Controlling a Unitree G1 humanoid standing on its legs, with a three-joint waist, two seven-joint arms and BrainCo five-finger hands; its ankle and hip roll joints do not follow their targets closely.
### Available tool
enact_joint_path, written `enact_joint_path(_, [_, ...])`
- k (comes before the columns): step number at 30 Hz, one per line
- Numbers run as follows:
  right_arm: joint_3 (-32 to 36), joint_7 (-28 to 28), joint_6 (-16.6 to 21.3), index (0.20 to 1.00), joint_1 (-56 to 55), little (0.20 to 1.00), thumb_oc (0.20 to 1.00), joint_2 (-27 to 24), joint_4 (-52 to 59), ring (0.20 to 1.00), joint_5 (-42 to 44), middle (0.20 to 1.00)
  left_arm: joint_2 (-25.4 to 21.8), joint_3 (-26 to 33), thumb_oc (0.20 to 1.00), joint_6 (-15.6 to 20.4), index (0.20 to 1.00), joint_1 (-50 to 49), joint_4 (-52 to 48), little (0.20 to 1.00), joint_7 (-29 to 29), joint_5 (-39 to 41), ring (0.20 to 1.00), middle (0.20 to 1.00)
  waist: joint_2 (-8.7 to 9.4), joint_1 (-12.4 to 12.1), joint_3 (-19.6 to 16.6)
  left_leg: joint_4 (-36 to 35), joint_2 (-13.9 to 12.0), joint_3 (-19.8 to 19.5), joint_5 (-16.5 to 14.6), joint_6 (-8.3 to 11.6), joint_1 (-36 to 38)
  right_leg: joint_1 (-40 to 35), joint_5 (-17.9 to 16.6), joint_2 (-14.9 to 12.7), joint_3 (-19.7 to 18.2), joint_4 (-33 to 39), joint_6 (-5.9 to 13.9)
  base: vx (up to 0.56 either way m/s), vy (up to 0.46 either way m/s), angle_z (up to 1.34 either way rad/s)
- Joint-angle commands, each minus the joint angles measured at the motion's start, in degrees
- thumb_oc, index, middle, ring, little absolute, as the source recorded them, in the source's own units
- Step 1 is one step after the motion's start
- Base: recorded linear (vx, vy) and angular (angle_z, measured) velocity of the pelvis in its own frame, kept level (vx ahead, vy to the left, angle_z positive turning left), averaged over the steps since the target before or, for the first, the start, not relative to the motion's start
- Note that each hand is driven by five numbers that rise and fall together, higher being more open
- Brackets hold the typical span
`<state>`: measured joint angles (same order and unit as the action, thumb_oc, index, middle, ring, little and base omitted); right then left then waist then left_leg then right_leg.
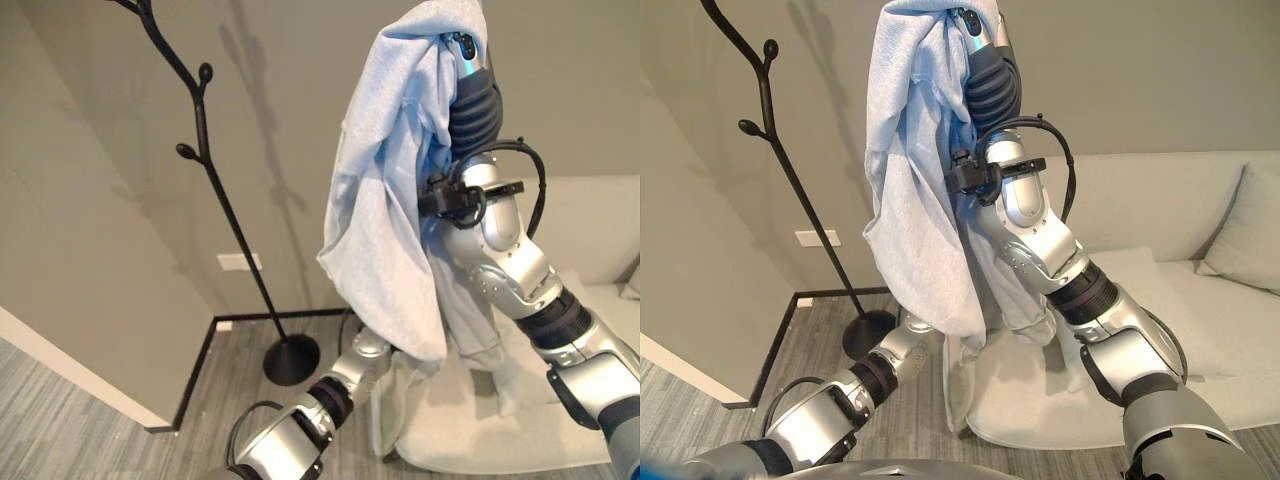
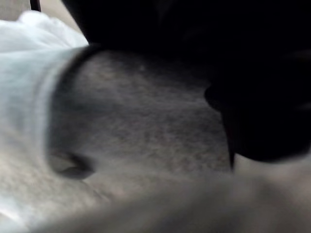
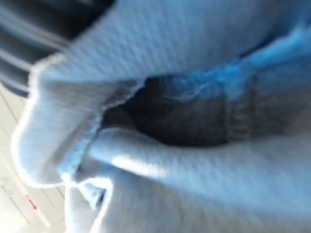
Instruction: Hang the clothes on the sofa on the clothes rack.
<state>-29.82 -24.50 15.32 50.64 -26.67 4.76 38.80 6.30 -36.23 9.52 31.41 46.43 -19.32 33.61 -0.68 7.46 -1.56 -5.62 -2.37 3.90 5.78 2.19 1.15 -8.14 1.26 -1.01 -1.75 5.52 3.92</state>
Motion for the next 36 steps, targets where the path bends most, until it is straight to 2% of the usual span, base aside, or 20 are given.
enact_joint_path(1, [3.5, 0.4, 1.8, 0.200, 7.5, 0.200, 0.200, 1.2, -5.1, 0.200, 0.5, 0.200, 3.0, -1.5, 0.200, 4.3, 0.200, 4.2, 3.7, 0.200, 1.9, 2.0, 0.200, 0.200, 2.13, -3.1, -2.8, 0.6, 1.3, -1.2, -8.4, 1.43, 4.5, 5.1, -3.5, -1.9, -0.4, -0.5, 4.16, 0.00, 0.000, 0.00])
enact_joint_path(8, [6.7, -1.2, 0.9, 0.200, 3.8, 0.200, 0.200, -1.5, -4.5, 0.200, -2.6, 0.200, -1.9, 3.1, 0.200, 5.9, 0.200, -1.0, -1.7, 0.200, 1.7, 7.9, 0.200, 0.200, 2.05, -4.8, -2.8, 0.6, 1.4, -1.9, -8.3, 1.35, 4.5, 4.6, -3.3, -1.8, 0.2, -0.5, 3.96, 0.01, -0.005, 0.03])
enact_joint_path(10, [9.5, -1.2, 0.9, 0.200, 0.3, 0.200, 0.200, -4.0, -2.4, 0.200, -4.6, 0.200, -6.0, 6.0, 0.200, 7.1, 0.200, -6.7, -9.5, 0.200, 1.4, 8.0, 0.200, 0.200, 2.18, -6.2, -2.4, 0.6, 1.3, -2.5, -8.1, 1.33, 4.3, 4.4, -3.1, -1.8, 1.0, -0.5, 3.85, 0.01, -0.022, 0.19])
enact_joint_path(11, [9.5, -1.2, 0.8, 0.200, 0.1, 0.200, 0.200, -4.0, -2.3, 0.200, -4.6, 0.200, -6.1, 5.9, 0.200, 7.0, 0.200, -6.9, -9.6, 0.200, 1.4, 7.9, 0.200, 0.200, 2.24, -6.2, -2.5, 0.6, 1.3, -2.5, -8.1, 1.33, 4.3, 4.4, -3.1, -1.8, 1.0, -0.5, 3.85, 0.02, -0.031, 0.19])
enact_joint_path(13, [12.6, -0.3, 0.7, 0.200, -4.1, 0.200, 0.200, -6.5, 0.5, 0.200, -7.2, 0.200, -9.7, 9.9, 0.200, 8.4, 0.200, -12.1, -16.9, 0.200, 0.6, 6.4, 0.200, 0.200, 2.53, -7.6, -2.3, 0.6, 1.4, -3.1, -8.0, 1.29, 4.1, 4.1, -2.8, -1.8, 1.6, -0.5, 3.75, 0.01, -0.026, 0.15])
enact_joint_path(20, [17.6, 3.6, 0.6, 0.200, -12.0, 0.200, 0.200, -11.0, 4.6, 0.200, -12.2, 0.200, -15.8, 20.1, 0.200, 11.3, 0.200, -22.6, -33.9, 0.200, -1.6, 1.9, 0.200, 0.200, 3.37, -10.0, -2.2, 0.6, 1.3, -4.6, -7.6, 1.64, 3.7, 3.6, -2.2, -1.7, 3.4, -0.5, 3.54, 0.01, -0.026, 0.21])
enact_joint_path(23, [19.2, 5.9, 1.0, 0.200, -13.6, 0.200, 0.200, -13.9, 5.1, 0.200, -14.6, 0.200, -18.1, 24.7, 0.200, 12.2, 0.200, -25.3, -40.3, 0.200, -4.1, -5.0, 0.200, 0.200, 3.74, -10.8, -2.2, 0.6, 1.2, -5.2, -7.5, 1.96, 3.6, 3.3, -1.9, -1.6, 4.2, -0.5, 3.42, 0.01, -0.034, 0.16])
enact_joint_path(24, [20.6, 6.6, 1.9, 0.200, -13.9, 0.200, 0.200, -17.0, 5.2, 0.200, -16.5, 0.200, -20.1, 28.3, 0.200, 12.8, 0.200, -25.9, -44.2, 0.200, -6.9, -12.3, 0.200, 0.200, 4.08, -11.2, -2.2, 0.6, 1.1, -5.5, -7.4, 2.23, 3.5, 3.1, -1.7, -1.5, 4.7, -0.5, 3.33, -0.03, -0.031, 0.17])
enact_joint_path(25, [20.7, 6.7, 1.9, 0.200, -13.8, 0.200, 0.200, -17.0, 5.2, 0.200, -16.5, 0.200, -20.0, 28.2, 0.200, 12.6, 0.200, -25.9, -44.4, 0.200, -7.1, -12.6, 0.200, 0.200, 4.14, -11.2, -2.2, 0.6, 1.2, -5.6, -6.9, 2.22, 3.2, 3.4, -2.2, -1.6, 4.7, -0.5, 3.31, 0.00, -0.029, 0.19])
enact_joint_path(27, [22.8, 6.8, 3.3, 0.200, -13.9, 0.200, 0.200, -20.7, 5.3, 0.200, -19.4, 0.200, -22.5, 31.9, 0.200, 13.0, 0.200, -26.1, -47.8, 0.200, -10.2, -20.2, 0.200, 0.200, 4.37, -11.5, -2.3, 0.6, 0.9, -6.0, -7.3, 2.62, 3.3, 3.1, -1.5, -1.4, 5.2, -0.5, 3.30, 0.01, -0.015, 0.21])
enact_joint_path(28, [22.8, 6.8, 3.4, 0.200, -13.9, 0.200, 0.200, -20.7, 5.2, 0.200, -19.4, 0.200, -22.4, 31.8, 0.200, 12.8, 0.200, -26.1, -48.1, 0.200, -10.4, -20.5, 0.200, 0.200, 4.45, -11.5, -2.2, 0.6, 1.0, -6.1, -6.7, 2.62, 3.0, 3.4, -2.0, -1.4, 5.3, -0.5, 3.27, -0.02, -0.019, 0.18])
enact_joint_path(30, [25.5, 5.7, 4.8, 0.200, -14.7, 0.200, 0.200, -23.7, 5.6, 0.200, -23.5, 0.200, -26.1, 35.9, 0.200, 12.1, 0.200, -25.4, -50.7, 0.200, -14.9, -30.4, 0.200, 0.200, 4.56, -11.8, -2.2, 0.6, 0.8, -6.6, -6.7, 3.10, 2.8, 3.4, -1.8, -1.2, 5.9, -0.6, 3.20, 0.00, -0.034, 0.15])
enact_joint_path(31, [28.6, 3.9, 5.3, 0.200, -16.1, 0.200, 0.200, -26.5, 6.4, 0.200, -29.1, 0.200, -29.8, 40.1, 0.200, 11.1, 0.200, -24.6, -53.2, 0.200, -18.8, -38.1, 0.200, 0.200, 4.59, -12.0, -2.3, 0.6, 0.5, -7.3, -6.7, 3.56, 2.6, 3.7, -1.7, -1.1, 6.8, -1.0, 3.20, 0.01, -0.062, 0.14])
enact_joint_path(36, [33.0, 0.9, 5.3, 0.200, -19.1, 0.200, 0.200, -26.5, 7.9, 0.200, -36.0, 0.200, -37.5, 46.2, 0.200, 8.6, 0.200, -19.3, -55.8, 0.200, -24.0, -48.9, 0.200, 0.200, 5.09, -12.6, -0.7, 2.0, -1.2, -8.8, -6.9, 3.62, 2.5, 4.6, 0.8, 0.1, 7.7, -4.6, 2.69, 0.02, -0.087, 0.15])
